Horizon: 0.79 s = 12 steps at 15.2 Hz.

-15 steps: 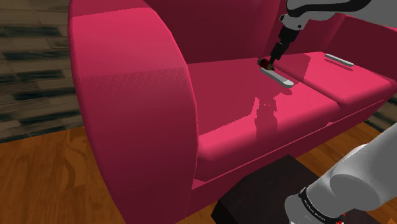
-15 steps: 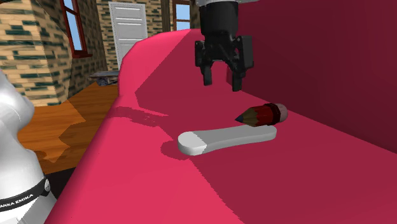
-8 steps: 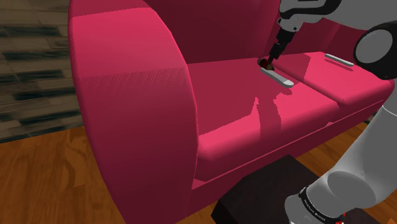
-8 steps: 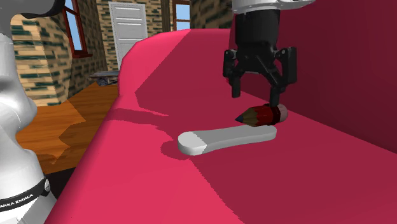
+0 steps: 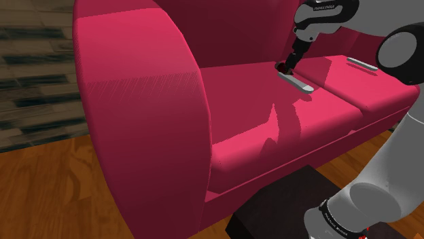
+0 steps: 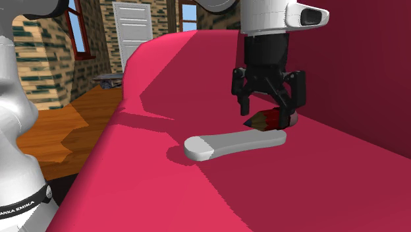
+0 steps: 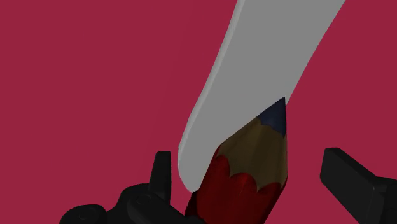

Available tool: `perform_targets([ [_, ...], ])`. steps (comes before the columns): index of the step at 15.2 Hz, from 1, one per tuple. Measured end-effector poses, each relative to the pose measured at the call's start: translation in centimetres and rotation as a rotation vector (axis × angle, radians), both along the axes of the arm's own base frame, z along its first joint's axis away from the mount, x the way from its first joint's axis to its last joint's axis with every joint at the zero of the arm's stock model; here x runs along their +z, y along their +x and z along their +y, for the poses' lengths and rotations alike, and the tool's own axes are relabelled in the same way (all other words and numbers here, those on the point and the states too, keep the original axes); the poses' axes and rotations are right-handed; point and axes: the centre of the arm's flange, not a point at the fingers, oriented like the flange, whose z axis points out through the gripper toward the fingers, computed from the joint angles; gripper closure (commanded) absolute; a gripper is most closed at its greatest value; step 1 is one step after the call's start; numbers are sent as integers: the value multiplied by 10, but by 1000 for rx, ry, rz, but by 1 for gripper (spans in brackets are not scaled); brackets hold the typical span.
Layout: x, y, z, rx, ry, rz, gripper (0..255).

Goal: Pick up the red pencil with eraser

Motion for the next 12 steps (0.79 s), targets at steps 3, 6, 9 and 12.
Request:
perform_targets([
  [3, -1, 0, 0, 0, 0, 0, 255],
  [6, -1, 0, 0, 0, 0, 0, 255],
  [9, -1, 0, 0, 0, 0, 0, 255],
  [12, 5, 0, -1, 0, 0, 0, 255],
])
